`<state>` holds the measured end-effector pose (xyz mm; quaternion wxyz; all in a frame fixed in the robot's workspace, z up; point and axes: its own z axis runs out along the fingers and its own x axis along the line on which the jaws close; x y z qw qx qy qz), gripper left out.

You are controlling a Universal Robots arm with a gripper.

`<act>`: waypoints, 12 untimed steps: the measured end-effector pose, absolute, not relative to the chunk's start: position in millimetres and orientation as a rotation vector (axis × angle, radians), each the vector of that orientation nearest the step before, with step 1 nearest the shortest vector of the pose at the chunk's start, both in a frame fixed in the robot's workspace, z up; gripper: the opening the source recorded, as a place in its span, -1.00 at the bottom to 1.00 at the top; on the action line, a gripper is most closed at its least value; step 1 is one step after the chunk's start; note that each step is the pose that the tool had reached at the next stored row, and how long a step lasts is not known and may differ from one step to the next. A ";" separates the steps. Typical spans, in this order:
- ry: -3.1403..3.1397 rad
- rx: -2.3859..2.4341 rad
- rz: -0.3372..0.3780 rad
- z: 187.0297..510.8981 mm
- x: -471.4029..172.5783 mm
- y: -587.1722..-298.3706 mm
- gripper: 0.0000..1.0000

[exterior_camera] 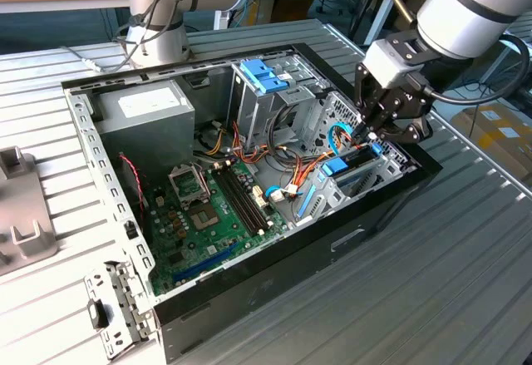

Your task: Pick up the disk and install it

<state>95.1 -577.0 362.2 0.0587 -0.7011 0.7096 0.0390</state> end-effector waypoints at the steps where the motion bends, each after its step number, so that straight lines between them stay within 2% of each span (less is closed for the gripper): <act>1: 2.150 -2.124 0.118 362.1 94.8 -577.5 -0.68; 12: 2.150 -2.124 0.118 362.1 92.2 -582.5 -0.68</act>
